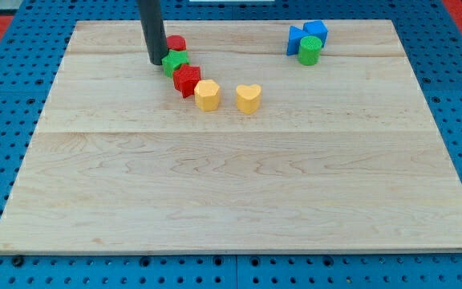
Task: Push the green star into the red circle to the right
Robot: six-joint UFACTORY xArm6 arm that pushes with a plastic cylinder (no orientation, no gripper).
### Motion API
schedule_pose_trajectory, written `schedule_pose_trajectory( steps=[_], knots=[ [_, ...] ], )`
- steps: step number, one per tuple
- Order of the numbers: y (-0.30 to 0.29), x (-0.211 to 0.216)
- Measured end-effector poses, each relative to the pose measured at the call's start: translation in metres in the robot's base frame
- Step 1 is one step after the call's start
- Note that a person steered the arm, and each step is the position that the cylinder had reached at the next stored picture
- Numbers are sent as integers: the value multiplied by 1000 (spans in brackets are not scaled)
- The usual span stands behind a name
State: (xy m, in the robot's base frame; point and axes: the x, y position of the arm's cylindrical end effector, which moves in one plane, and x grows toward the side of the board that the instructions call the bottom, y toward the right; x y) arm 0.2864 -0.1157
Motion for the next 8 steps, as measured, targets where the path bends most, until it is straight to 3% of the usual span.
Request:
schedule_pose_trajectory(
  steps=[2,6,8],
  knots=[
    [-27,47],
    [29,47],
    [57,24]
  ],
)
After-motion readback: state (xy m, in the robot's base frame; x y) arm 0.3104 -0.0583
